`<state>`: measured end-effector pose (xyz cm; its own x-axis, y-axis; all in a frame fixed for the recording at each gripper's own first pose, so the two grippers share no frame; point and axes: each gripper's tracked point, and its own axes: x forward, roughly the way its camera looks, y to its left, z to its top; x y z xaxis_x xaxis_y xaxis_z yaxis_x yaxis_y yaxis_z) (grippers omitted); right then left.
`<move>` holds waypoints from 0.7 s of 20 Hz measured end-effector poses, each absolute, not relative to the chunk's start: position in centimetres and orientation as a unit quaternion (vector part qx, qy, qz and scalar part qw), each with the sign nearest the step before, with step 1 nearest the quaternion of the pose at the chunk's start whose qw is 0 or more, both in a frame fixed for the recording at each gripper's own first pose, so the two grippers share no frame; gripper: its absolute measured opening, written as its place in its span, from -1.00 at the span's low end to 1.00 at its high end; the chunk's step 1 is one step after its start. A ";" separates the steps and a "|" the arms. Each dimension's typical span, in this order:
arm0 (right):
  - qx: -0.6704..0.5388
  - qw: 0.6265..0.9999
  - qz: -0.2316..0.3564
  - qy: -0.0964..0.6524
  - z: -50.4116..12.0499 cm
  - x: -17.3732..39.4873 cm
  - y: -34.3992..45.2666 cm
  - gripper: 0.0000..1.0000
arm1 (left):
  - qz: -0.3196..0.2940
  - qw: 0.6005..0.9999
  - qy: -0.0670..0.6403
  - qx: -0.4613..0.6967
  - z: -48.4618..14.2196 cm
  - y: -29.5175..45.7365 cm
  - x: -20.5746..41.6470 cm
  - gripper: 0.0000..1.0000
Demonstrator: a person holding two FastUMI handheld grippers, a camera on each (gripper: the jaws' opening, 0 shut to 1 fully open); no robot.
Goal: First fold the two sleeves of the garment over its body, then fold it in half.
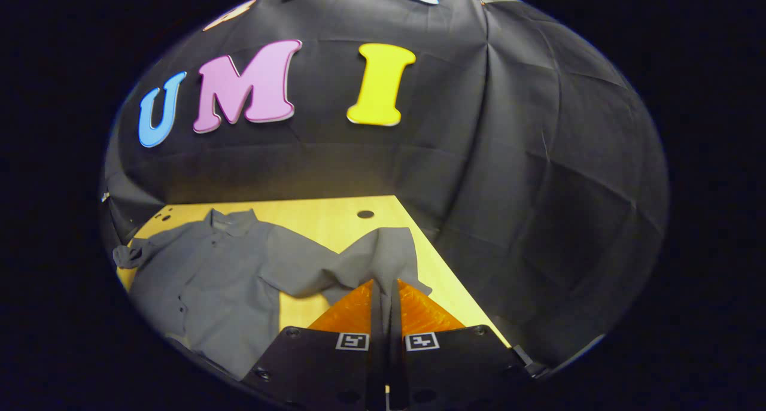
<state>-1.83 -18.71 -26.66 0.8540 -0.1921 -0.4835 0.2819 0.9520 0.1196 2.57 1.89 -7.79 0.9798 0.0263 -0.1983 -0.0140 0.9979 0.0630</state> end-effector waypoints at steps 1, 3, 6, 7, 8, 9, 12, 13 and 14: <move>0.097 0.961 -0.121 0.228 -25.1 -1.5 -17.4 -0.85 | 0.010 0.995 0.099 0.028 -7.7 2.9 2.5 0.92; 0.104 0.967 -0.113 0.205 -22.3 -0.7 -14.4 -0.85 | 0.011 0.995 0.094 0.023 -7.8 4.9 2.3 0.92; 0.102 0.976 -0.095 0.168 -17.9 1.0 -9.4 -0.85 | 0.014 0.996 0.089 0.019 -8.2 8.0 2.2 0.92; 0.103 0.978 -0.087 0.157 -16.5 1.6 -7.5 -0.86 | 0.015 0.996 0.088 0.017 -8.2 9.1 2.1 0.92; 0.103 0.980 -0.078 0.148 -15.4 2.1 -5.6 -0.85 | 0.017 0.996 0.088 0.014 -8.6 10.2 2.2 0.92; 0.102 0.982 -0.067 0.142 -14.5 2.8 -3.5 -0.85 | 0.018 0.996 0.089 0.011 -8.8 11.3 2.2 0.92; 0.084 0.987 -0.039 0.133 -13.0 4.9 2.4 -0.85 | 0.020 0.996 0.085 0.004 -9.6 14.5 2.3 0.92; 0.076 0.988 -0.030 0.131 -12.6 5.5 4.4 -0.85 | 0.019 0.996 0.083 0.005 -9.9 15.4 2.4 0.92; 0.071 0.989 -0.019 0.131 -12.5 6.1 6.3 -0.86 | 0.020 0.996 0.084 0.009 -10.5 16.5 2.6 0.92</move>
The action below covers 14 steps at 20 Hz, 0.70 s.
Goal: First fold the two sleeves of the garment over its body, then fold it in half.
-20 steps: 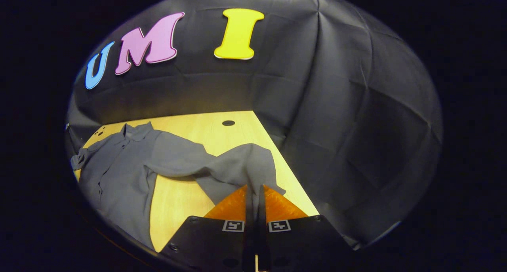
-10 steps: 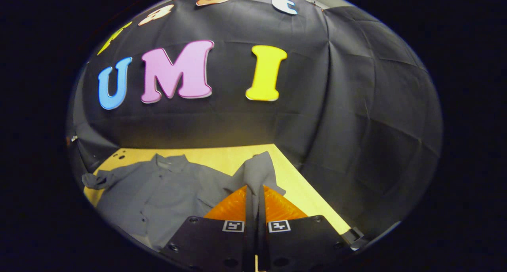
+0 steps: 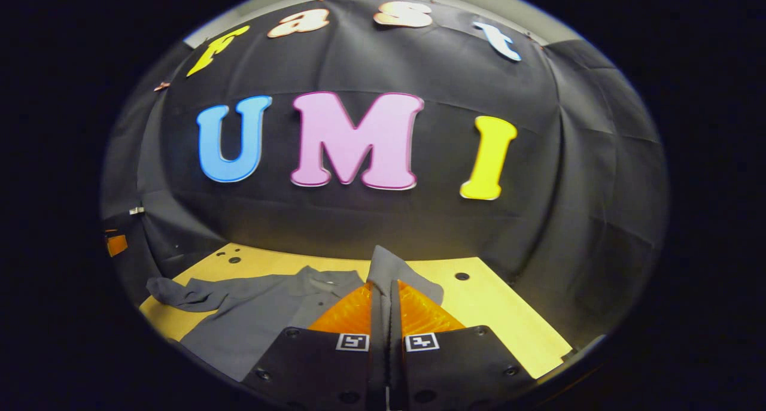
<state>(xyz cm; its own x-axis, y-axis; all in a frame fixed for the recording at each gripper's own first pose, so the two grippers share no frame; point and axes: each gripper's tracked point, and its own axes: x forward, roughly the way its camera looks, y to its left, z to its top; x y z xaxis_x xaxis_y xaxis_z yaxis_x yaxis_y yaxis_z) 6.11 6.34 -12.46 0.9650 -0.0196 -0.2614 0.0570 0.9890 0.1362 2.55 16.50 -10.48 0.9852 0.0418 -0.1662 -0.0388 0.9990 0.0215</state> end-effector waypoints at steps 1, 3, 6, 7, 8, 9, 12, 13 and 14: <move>0.067 0.989 -0.010 0.133 -12.4 6.8 8.3 -0.86 | 0.023 0.996 0.086 0.013 -11.0 17.7 2.7 0.92; 0.067 0.988 0.008 0.137 -12.8 8.0 11.8 -0.85 | 0.029 0.995 0.092 0.013 -12.0 20.1 3.0 0.92; 0.071 0.985 0.026 0.153 -14.3 9.6 16.6 -0.85 | 0.035 0.993 0.109 0.002 -14.3 23.3 3.7 0.92; 0.068 0.984 0.032 0.159 -15.1 10.0 18.0 -0.86 | 0.037 0.993 0.115 -0.004 -15.1 24.2 4.1 0.92; 0.064 0.983 0.036 0.167 -15.8 10.4 19.4 -0.85 | 0.038 0.992 0.121 -0.009 -16.1 25.2 4.4 0.92; 0.062 0.982 0.043 0.174 -16.7 10.7 21.0 -0.85 | 0.040 0.991 0.128 -0.011 -17.0 26.1 4.7 0.92; 0.061 0.974 0.057 0.209 -20.6 11.7 25.2 -0.85 | 0.041 0.989 0.145 -0.013 -20.4 28.3 5.4 0.92; 0.062 0.970 0.061 0.225 -22.0 11.9 26.4 -0.85 | 0.041 0.987 0.154 -0.013 -21.5 28.9 5.8 0.92; 0.065 0.966 0.063 0.241 -23.4 11.9 27.5 -0.85 | 0.043 0.985 0.166 -0.013 -23.0 29.6 6.0 0.92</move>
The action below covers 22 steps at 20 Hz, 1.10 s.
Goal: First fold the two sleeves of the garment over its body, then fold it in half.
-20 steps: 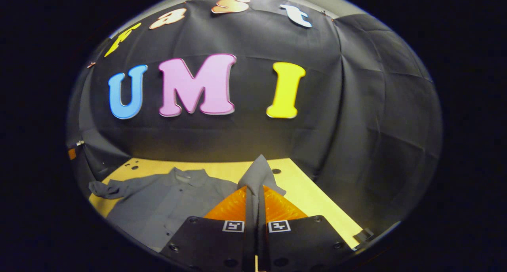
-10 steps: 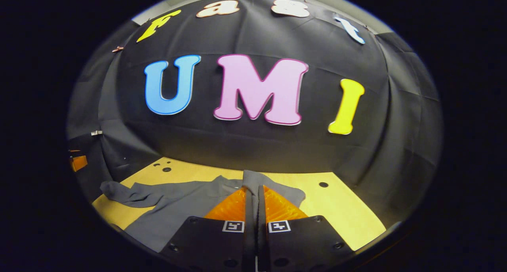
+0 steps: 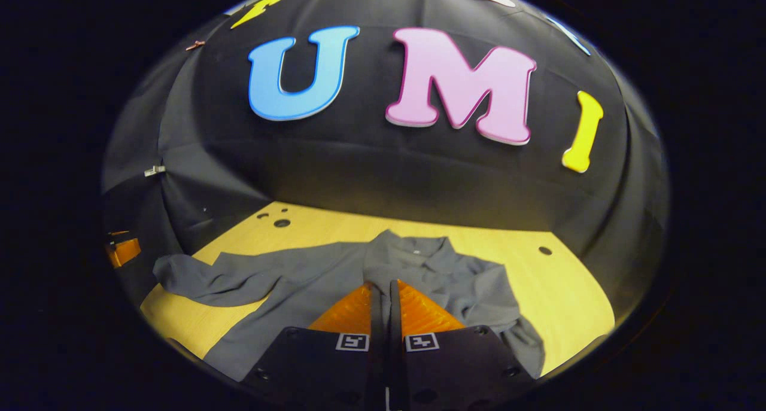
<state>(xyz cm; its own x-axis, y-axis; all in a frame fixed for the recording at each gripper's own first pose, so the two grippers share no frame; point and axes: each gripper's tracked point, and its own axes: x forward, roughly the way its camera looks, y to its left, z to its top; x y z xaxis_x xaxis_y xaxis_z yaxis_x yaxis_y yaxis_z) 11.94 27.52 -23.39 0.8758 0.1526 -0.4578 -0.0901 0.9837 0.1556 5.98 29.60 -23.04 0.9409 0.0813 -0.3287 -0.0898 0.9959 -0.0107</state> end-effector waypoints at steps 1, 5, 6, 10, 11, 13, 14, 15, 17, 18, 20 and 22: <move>0.070 0.962 0.067 0.257 -24.7 11.9 28.8 -0.85 | 0.046 0.983 0.176 -0.013 -24.3 30.3 6.3 0.92; 0.096 0.939 0.080 0.319 -29.2 11.6 33.2 -0.70 | 0.057 0.977 0.203 -0.017 -27.8 32.2 7.6 0.92; 0.099 0.936 0.083 0.329 -29.8 11.5 34.1 -0.67 | 0.062 0.976 0.206 -0.016 -28.5 32.8 8.0 0.92; 0.114 0.922 0.106 0.355 -31.1 10.7 36.2 -0.53 | 0.083 0.971 0.224 -0.027 -30.5 34.6 8.8 0.92; 0.125 0.917 0.119 0.359 -31.0 10.5 36.9 -0.42 | 0.086 0.969 0.228 -0.030 -30.9 34.9 8.9 0.92; 0.166 0.901 0.158 0.367 -29.8 9.2 39.0 -0.03 | 0.084 0.967 0.238 -0.037 -31.7 34.9 9.2 0.84; 0.177 0.895 0.179 0.368 -29.3 8.6 40.0 0.29 | 0.082 0.966 0.242 -0.038 -32.2 34.9 9.4 0.92; 0.181 0.892 0.197 0.365 -28.7 8.0 40.8 0.43 | 0.082 0.965 0.246 -0.037 -32.4 35.0 9.5 0.93; 0.187 0.888 0.221 0.357 -27.1 6.6 41.3 0.56 | 0.080 0.963 0.254 -0.037 -33.0 34.9 10.1 0.93; 0.189 0.889 0.227 0.350 -26.4 6.1 41.2 0.59 | 0.079 0.962 0.259 -0.036 -33.6 34.7 10.6 0.93; 0.196 0.890 0.228 0.342 -25.1 4.8 40.2 0.60 | 0.079 0.959 0.271 -0.033 -34.4 34.8 10.8 0.92; 0.209 0.893 0.217 0.334 -23.8 3.8 38.4 0.60 | 0.081 0.954 0.287 -0.030 -35.3 34.9 10.9 0.92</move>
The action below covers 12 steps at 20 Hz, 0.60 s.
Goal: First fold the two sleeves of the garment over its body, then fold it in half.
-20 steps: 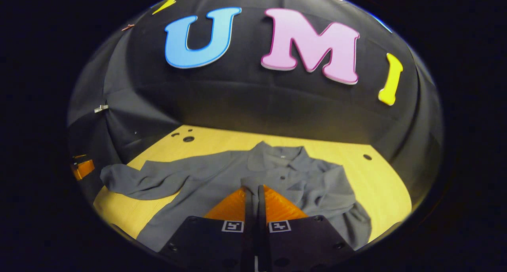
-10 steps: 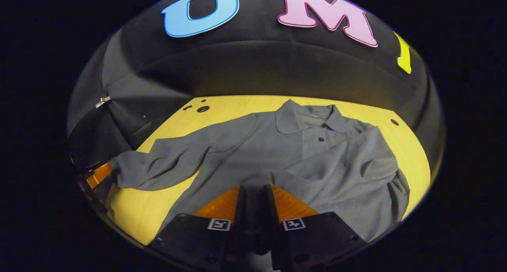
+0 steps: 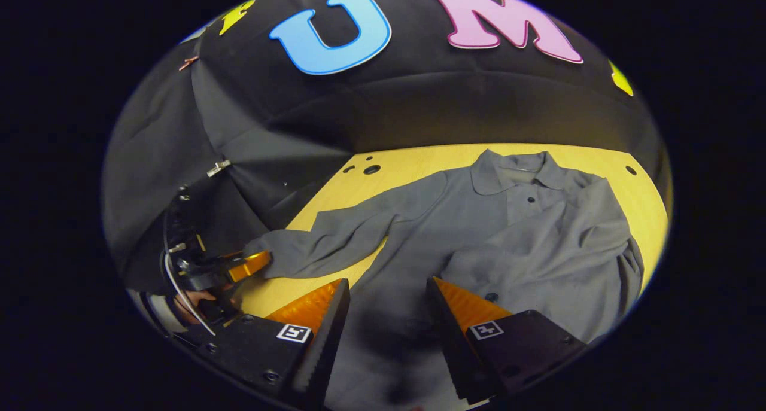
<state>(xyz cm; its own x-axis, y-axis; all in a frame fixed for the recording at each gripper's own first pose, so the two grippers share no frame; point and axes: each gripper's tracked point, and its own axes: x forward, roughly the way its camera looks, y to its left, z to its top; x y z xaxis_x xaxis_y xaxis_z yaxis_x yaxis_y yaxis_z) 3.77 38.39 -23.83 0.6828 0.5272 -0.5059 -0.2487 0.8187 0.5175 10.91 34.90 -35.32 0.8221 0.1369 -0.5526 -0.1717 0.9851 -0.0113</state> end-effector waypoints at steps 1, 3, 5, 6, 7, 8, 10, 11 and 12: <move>0.213 0.896 0.208 0.330 -23.4 3.4 37.3 0.60 | 0.081 0.951 0.296 -0.029 -35.7 34.8 10.9 0.93; 0.218 0.901 0.185 0.325 -23.1 2.9 34.7 0.60 | 0.085 0.944 0.319 -0.026 -36.9 35.0 10.8 0.93; 0.227 0.904 0.162 0.325 -22.9 2.2 32.3 0.60 | 0.082 0.943 0.321 -0.026 -37.2 34.9 11.1 0.97; 0.231 0.905 0.151 0.325 -22.9 1.7 31.4 0.60 | 0.084 0.943 0.321 -0.027 -37.0 34.9 11.0 0.87; 0.234 0.905 0.144 0.325 -22.8 1.2 30.6 0.60 | 0.085 0.941 0.325 -0.029 -37.0 35.0 10.9 0.98; 0.234 0.905 0.138 0.327 -23.0 0.7 30.0 0.60 | 0.084 0.941 0.327 -0.030 -37.1 35.1 11.0 0.95; 0.234 0.905 0.130 0.331 -23.3 -0.5 28.8 0.60 | 0.106 0.936 0.333 -0.030 -37.1 36.2 11.1 0.86; 0.234 0.905 0.127 0.333 -23.5 -0.9 28.4 0.60 | 0.120 0.933 0.339 -0.026 -37.1 36.9 11.1 0.50; 0.233 0.904 0.126 0.335 -23.6 -1.2 28.0 0.60 | 0.125 0.932 0.339 -0.016 -36.6 37.4 11.3 0.14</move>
<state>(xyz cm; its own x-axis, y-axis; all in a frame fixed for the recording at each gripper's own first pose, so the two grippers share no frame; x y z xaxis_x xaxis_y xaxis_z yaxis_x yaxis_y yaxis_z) -1.19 27.99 -23.57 0.7441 0.3837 -0.5469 -0.0717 0.8597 0.5057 11.25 37.43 -36.65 0.7392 0.2222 -0.6358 -0.2434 0.9683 0.0556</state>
